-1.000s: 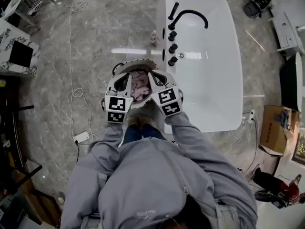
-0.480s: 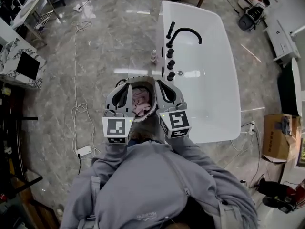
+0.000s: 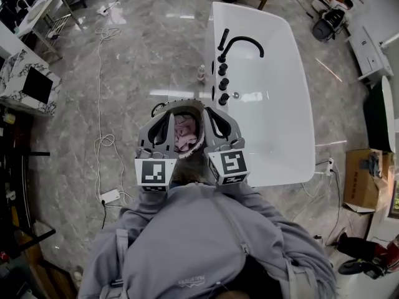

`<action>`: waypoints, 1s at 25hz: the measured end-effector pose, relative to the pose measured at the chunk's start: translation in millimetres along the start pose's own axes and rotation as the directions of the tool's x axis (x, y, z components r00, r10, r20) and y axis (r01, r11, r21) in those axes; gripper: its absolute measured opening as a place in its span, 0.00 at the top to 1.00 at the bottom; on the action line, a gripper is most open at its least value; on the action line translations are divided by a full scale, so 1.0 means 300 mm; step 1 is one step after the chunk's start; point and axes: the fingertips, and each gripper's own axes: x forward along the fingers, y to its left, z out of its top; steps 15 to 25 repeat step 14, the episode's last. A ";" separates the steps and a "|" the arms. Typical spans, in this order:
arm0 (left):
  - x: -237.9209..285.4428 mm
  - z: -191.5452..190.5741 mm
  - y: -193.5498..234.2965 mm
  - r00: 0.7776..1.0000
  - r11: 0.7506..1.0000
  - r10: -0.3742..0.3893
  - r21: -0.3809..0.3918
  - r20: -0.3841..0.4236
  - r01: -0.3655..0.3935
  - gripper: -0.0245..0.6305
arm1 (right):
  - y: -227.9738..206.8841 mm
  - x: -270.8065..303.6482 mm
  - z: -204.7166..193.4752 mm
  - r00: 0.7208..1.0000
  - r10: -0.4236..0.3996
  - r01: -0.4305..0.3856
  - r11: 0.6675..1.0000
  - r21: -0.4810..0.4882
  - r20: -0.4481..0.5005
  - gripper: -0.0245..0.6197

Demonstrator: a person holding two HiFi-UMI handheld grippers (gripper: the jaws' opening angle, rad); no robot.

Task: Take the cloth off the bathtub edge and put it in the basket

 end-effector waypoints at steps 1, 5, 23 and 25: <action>0.003 0.003 0.001 1.000 1.000 0.000 -0.005 0.001 0.000 0.96 | -0.002 0.002 0.002 1.000 -0.001 0.001 1.000 -0.002 0.000 0.95; 0.012 0.003 -0.002 1.000 1.000 -0.002 0.001 0.005 0.002 0.96 | -0.011 0.003 -0.005 1.000 -0.003 0.003 1.000 0.003 -0.005 0.95; 0.026 0.026 -0.018 1.000 1.000 -0.019 -0.019 0.005 0.019 0.96 | -0.010 0.004 -0.012 1.000 0.007 -0.007 1.000 0.009 -0.006 0.95; 0.026 0.026 -0.018 1.000 1.000 -0.019 -0.019 0.005 0.019 0.96 | -0.010 0.004 -0.012 1.000 0.007 -0.007 1.000 0.009 -0.006 0.95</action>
